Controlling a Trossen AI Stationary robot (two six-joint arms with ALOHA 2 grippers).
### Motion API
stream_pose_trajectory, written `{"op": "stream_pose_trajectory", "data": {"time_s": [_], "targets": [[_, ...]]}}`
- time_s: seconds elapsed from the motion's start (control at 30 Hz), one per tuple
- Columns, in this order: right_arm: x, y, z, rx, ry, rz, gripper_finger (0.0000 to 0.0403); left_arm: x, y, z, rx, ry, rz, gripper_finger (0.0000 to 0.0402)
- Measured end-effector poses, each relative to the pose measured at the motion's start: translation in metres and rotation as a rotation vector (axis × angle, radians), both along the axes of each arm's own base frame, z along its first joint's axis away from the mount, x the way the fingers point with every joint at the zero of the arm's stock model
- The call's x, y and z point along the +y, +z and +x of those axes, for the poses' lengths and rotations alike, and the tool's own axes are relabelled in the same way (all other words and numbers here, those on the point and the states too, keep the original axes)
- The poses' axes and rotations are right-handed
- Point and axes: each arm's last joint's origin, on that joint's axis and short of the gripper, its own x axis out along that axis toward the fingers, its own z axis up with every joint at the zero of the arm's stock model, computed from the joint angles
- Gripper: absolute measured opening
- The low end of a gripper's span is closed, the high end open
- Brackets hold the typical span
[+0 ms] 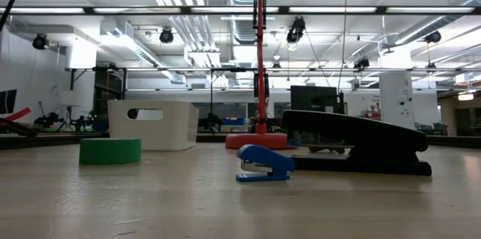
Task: Pick and place Stapler, Stapler remover, tape
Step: Put the blue tape into the bottom white bin, then put the green tape into the bottom white bin
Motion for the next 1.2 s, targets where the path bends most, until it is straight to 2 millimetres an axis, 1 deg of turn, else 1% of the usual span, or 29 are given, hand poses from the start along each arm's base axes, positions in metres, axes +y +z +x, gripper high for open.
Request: {"op": "stream_pose_trajectory", "data": {"time_s": [0.37,0.77,0.9,1.0,1.1,1.2], "targets": [[-0.001,-0.003,0.000,-0.002,-0.002,-0.017,0.0093,0.000,0.000,0.000,0.000,0.000,0.000,0.0181],[0.000,-0.002,0.001,-0.021,0.023,-0.013,0.0122,0.000,0.000,0.000,0.000,0.000,0.000,0.0181],[0.001,0.006,0.003,-0.042,0.042,0.012,0.0128,-0.001,0.000,-0.001,0.012,-0.005,0.002,0.0181],[0.000,0.015,0.004,-0.083,0.027,0.020,0.0129,-0.005,0.003,-0.009,0.063,-0.007,-0.023,0.0181],[-0.002,0.022,0.005,-0.148,0.027,0.013,0.0125,-0.004,0.010,-0.020,0.113,0.017,-0.116,0.0181],[-0.003,0.031,0.005,-0.233,0.052,0.005,0.0118,0.000,0.006,-0.029,0.245,0.030,-0.208,0.0181]]}}
